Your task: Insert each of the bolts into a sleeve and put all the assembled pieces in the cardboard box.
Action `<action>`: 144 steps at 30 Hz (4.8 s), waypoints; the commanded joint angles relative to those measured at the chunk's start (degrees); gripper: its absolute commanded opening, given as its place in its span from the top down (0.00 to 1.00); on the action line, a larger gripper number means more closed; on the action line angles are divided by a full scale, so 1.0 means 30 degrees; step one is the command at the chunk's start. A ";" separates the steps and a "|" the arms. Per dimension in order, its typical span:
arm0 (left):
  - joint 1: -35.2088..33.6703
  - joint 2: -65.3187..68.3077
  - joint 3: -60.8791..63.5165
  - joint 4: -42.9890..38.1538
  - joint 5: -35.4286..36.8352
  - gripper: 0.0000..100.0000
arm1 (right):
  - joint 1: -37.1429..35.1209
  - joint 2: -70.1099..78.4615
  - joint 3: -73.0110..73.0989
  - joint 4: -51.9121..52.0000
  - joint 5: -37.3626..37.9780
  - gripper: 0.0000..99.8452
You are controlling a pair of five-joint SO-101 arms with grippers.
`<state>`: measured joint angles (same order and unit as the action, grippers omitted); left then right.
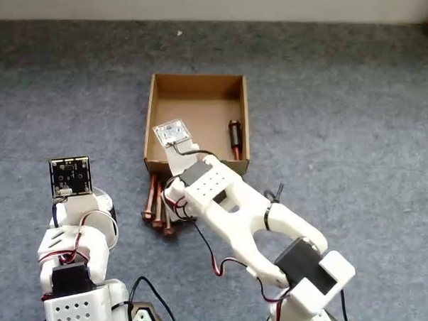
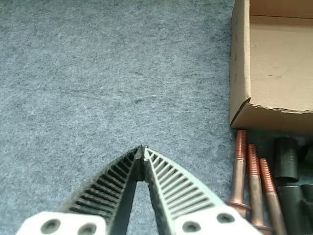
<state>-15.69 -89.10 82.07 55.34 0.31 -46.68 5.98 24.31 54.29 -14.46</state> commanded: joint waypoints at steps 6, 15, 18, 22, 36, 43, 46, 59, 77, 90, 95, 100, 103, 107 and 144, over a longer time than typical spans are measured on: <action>-0.0190 -0.0161 -0.0103 -0.0469 -0.0117 0.99 | 0.0454 0.3355 -0.0425 -0.0190 0.0000 0.96; -0.0190 -0.0161 -0.0073 -0.0469 -0.0117 0.99 | 0.1099 0.3531 -0.2769 0.3648 0.0000 0.96; -0.0190 -0.0161 -0.0044 -0.0469 -0.0117 0.99 | 0.1158 0.3560 -0.3121 0.4352 0.0000 0.91; -0.0190 -0.0161 -0.0044 -0.0469 -0.0117 0.99 | 0.1070 0.4322 -0.3150 0.4440 0.0000 0.89; -0.0190 -0.0161 0.0073 -0.0469 -0.0205 0.99 | 0.1070 0.1538 -0.4791 0.8073 0.2520 1.00; -0.0103 -0.0103 -0.0923 -0.0322 -0.0205 0.99 | 0.2154 -0.5348 -0.3531 1.0095 0.2432 1.00; 0.0190 0.0073 -0.2271 0.0381 -0.1582 0.99 | 0.3326 -0.8220 -0.1187 0.9421 0.2432 1.00; 0.4000 0.5348 -0.9011 0.5890 -0.4337 0.95 | 0.8190 -1.8857 1.1355 0.1421 0.2198 1.00; 0.5026 2.0000 -1.0125 0.0996 -0.3487 0.82 | 0.9949 -1.9678 1.4989 -0.3062 0.0791 1.00; 0.6256 2.5275 -1.0711 -0.2432 -0.3341 0.83 | 0.9919 -1.9678 1.5546 -0.3150 0.0791 1.00; 0.6520 2.5802 -1.1209 -0.2491 -0.2872 0.99 | 0.9919 -1.9678 1.5546 -0.3150 0.0791 1.00; 0.6403 2.5802 -1.1443 -0.2491 0.1084 0.99 | 0.9919 -1.9707 1.5546 -0.3150 0.0791 1.00; 0.6256 2.5744 -1.1473 -0.2403 0.2139 1.00 | 0.9919 -1.9707 1.5546 -0.3150 0.0791 1.00; 0.6227 2.4923 -1.1326 -0.1905 0.5949 1.00 | 0.9919 -1.9707 1.5546 -0.3150 0.0791 1.00; 0.4088 1.7538 -1.2703 0.5070 0.9377 0.98 | 0.9949 -1.9824 1.5575 -0.3150 0.0791 1.00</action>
<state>-3.12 -32.04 46.81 68.18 38.64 -17.49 -51.25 71.52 46.02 -11.65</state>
